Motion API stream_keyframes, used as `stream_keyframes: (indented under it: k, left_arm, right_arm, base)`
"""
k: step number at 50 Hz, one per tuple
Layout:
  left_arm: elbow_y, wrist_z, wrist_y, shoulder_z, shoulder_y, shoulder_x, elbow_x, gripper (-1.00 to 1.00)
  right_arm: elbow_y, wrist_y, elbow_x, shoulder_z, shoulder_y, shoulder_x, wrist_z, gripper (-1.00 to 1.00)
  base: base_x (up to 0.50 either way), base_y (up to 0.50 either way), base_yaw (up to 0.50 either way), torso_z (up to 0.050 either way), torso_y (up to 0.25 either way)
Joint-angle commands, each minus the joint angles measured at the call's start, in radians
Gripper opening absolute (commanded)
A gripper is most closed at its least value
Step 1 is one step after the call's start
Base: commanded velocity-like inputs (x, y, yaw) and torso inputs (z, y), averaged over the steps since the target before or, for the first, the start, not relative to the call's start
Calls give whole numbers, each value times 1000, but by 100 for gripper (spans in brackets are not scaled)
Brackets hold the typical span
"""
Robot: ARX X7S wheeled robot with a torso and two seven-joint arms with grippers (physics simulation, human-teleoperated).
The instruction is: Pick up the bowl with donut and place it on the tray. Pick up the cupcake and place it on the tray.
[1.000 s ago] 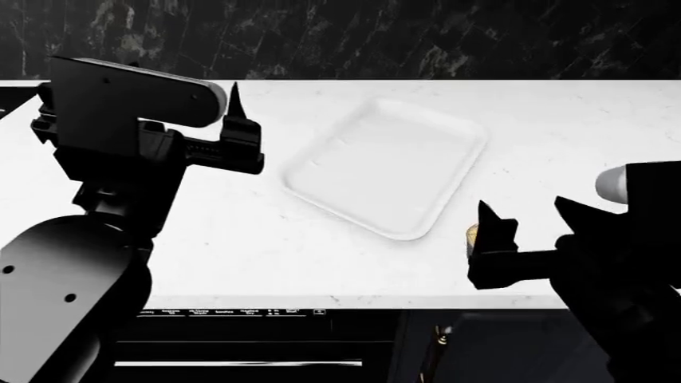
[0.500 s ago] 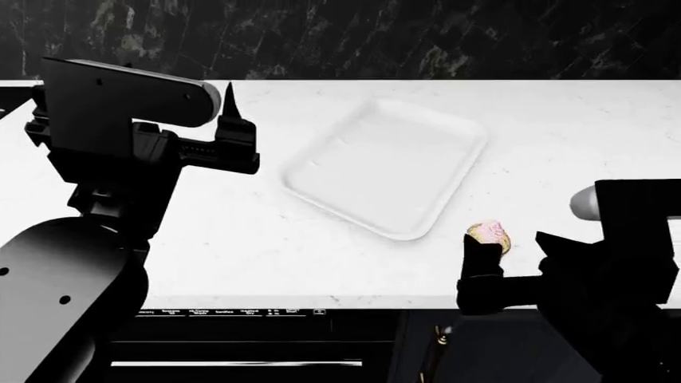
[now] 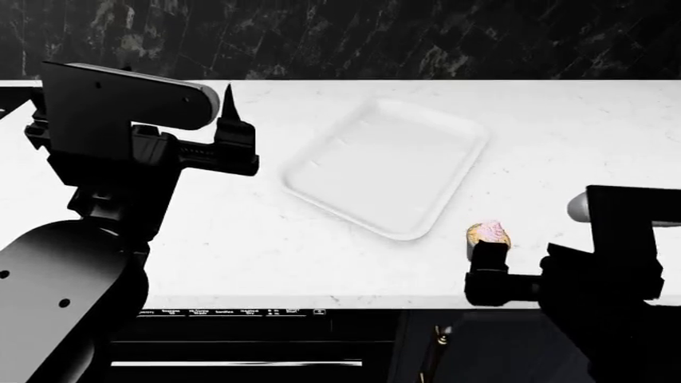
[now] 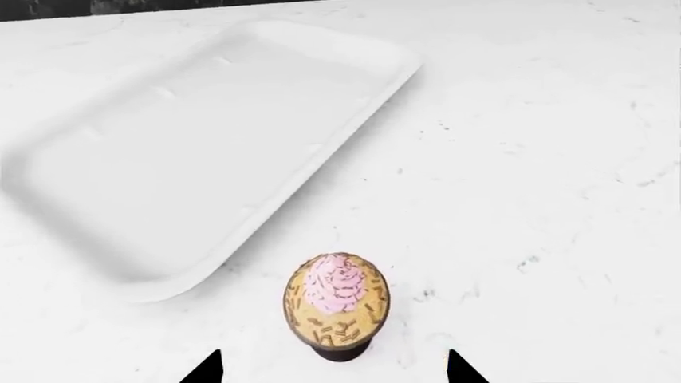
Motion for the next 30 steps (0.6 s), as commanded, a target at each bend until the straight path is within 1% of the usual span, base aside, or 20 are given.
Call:
stream_keyframes:
  k: [1,13,30]
  left_arm:
    - [1,-6,4,-1,3,-2,-5,100]
    - [3,-11,6,-2,3,-4,-11,100]
    - [4,-17,7,-3,0,-7,-21,100]
  right_arm:
    - [51,14,-103,1,-18,-17,-73,100]
    - [69,16,-142,-21,-1,-29,-110,100]
    - [136,22,-261,-73,2,-51,-192,100]
  base:
    - [0,0,0,0,0]
    - [0,0,0,0,0]
    - [0,0,0,0,0]
